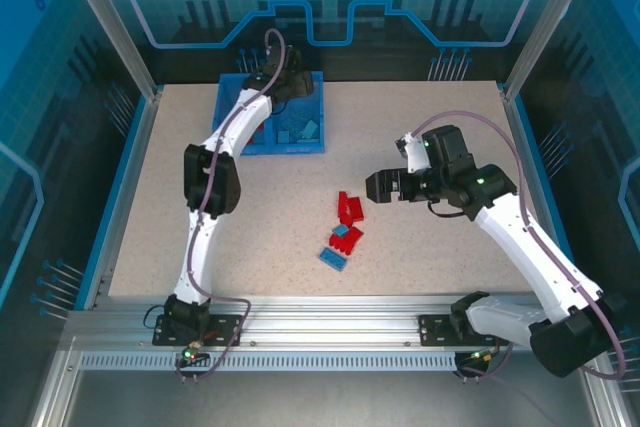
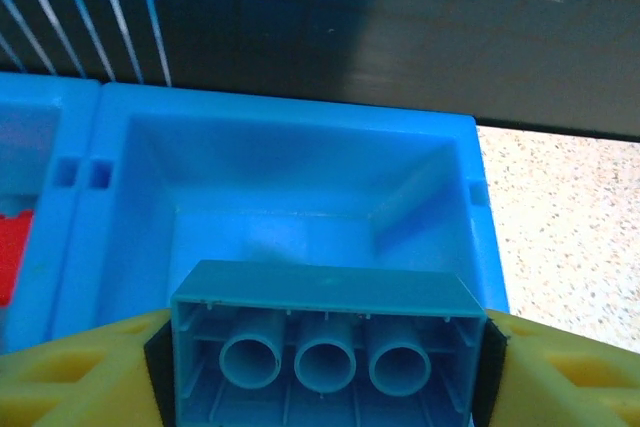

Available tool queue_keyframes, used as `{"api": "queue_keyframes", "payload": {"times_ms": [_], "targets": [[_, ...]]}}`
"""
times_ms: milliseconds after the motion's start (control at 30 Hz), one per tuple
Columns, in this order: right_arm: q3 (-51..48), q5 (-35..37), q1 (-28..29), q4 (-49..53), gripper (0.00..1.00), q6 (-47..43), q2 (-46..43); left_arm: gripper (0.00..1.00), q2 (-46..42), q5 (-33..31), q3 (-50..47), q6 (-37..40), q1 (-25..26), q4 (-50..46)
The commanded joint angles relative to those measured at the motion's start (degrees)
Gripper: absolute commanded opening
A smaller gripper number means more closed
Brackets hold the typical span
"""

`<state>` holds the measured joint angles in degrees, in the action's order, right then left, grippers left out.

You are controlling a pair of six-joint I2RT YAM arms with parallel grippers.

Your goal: Sort the legos into containers by color

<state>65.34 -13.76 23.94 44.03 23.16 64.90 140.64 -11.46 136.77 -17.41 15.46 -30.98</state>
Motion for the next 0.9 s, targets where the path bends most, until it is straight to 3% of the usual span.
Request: {"api": "queue_keyframes", "payload": {"times_ms": [0,100,367,567,733,867], "targets": [[-0.1,0.1,-0.9,-0.3,0.98,0.8,-1.0,0.77,2.1,2.0,7.2,1.8,-0.6,-2.4],[0.2,0.1,-0.9,0.4,0.98,0.7,-1.2,0.86,2.0,3.1,7.9,2.5,-0.6,-2.3],[0.5,0.3,-0.9,-0.3,0.98,1.0,-0.5,0.86,-7.7,8.6,1.8,2.8,-0.4,-2.9],[-0.9,3.4,0.4,-1.2,0.96,1.2,2.4,0.86,-30.5,14.8,-24.8,1.3,0.9,5.7],[1.0,7.8,4.0,-1.2,0.93,1.7,9.6,0.87,-51.5,17.9,-48.2,7.3,2.1,13.0],[5.0,12.1,7.8,-1.9,0.67,6.0,18.9,0.91,-66.6,22.7,-62.9,17.3,2.3,15.2]]}}
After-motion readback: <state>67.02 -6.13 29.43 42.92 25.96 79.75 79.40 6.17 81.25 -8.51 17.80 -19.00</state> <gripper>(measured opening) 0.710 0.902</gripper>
